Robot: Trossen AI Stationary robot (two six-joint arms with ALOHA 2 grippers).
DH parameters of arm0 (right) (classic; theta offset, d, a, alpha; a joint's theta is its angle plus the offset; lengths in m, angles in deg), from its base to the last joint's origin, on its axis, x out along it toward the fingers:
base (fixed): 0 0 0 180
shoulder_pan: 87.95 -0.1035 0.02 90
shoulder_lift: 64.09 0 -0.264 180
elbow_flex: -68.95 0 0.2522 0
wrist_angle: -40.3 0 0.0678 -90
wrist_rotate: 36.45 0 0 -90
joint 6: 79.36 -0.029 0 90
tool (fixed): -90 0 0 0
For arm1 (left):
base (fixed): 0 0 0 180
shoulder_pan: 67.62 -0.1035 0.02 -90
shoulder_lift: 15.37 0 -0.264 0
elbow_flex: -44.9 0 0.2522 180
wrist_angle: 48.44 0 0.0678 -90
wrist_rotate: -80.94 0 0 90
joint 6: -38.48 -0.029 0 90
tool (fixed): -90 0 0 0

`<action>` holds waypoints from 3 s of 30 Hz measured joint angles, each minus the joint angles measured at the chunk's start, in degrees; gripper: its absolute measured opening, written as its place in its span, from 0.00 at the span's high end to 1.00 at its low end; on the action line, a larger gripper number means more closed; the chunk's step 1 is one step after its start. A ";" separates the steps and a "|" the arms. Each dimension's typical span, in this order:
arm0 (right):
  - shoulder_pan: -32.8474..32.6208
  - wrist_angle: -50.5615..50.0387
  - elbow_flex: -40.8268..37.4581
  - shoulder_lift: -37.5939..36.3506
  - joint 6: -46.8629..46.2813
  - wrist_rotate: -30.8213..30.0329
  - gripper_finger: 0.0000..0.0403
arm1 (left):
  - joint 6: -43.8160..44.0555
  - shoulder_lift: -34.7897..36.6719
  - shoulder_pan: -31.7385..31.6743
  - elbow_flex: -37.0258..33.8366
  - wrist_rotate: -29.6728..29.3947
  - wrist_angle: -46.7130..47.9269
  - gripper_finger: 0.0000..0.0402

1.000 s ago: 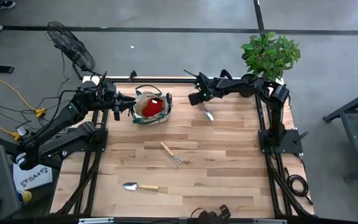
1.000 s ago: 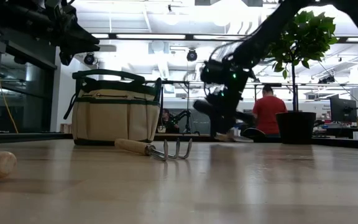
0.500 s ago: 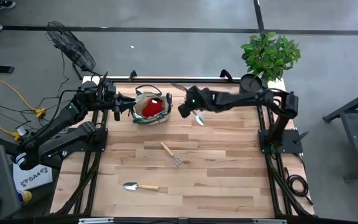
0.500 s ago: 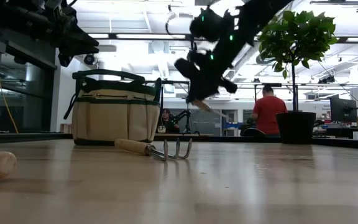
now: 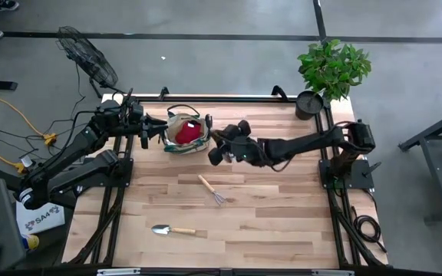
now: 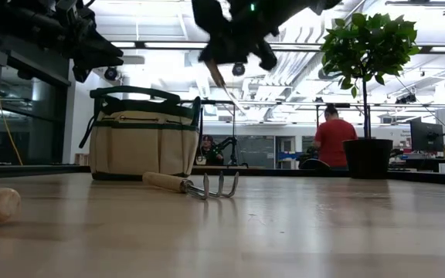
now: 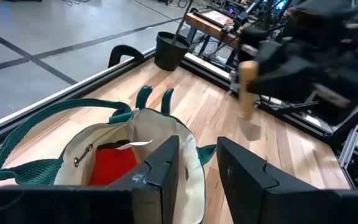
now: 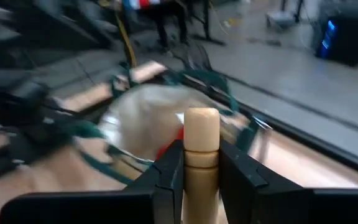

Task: Pick & Place Garden tools in Gardening bag
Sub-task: Put the brown trowel into the gardening bag

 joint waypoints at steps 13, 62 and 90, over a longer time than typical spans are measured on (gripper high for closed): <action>-6.57 28.38 0.02 9.49 14.01 4.33 0.84 | 0.43 0.00 -0.01 0.00 -0.39 -0.03 0.74; 4.48 47.86 0.75 13.84 23.82 39.67 0.84 | 0.40 -0.11 5.25 0.00 12.98 -6.98 0.74; 4.75 39.34 6.47 12.20 23.74 39.17 0.84 | -9.51 -12.50 36.51 0.00 -22.66 -20.02 0.44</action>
